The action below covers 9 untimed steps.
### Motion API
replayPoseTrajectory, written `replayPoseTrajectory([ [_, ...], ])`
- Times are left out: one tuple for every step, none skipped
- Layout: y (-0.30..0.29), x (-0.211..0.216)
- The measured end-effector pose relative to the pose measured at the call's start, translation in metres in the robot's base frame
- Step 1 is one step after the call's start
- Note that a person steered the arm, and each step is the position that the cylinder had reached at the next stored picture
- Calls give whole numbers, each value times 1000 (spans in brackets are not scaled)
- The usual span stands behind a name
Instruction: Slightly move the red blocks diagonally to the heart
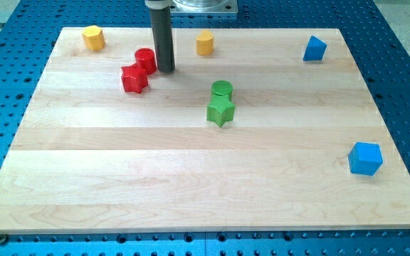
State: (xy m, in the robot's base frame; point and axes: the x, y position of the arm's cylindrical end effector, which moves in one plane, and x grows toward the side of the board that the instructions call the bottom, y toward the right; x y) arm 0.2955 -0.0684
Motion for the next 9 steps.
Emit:
replayPoseTrajectory([
  [8, -57],
  [-27, -34],
  [-19, -2],
  [-20, -11],
  [0, 21],
  [-31, 14],
  [-35, -27],
  [-57, 4],
  [-53, -9],
])
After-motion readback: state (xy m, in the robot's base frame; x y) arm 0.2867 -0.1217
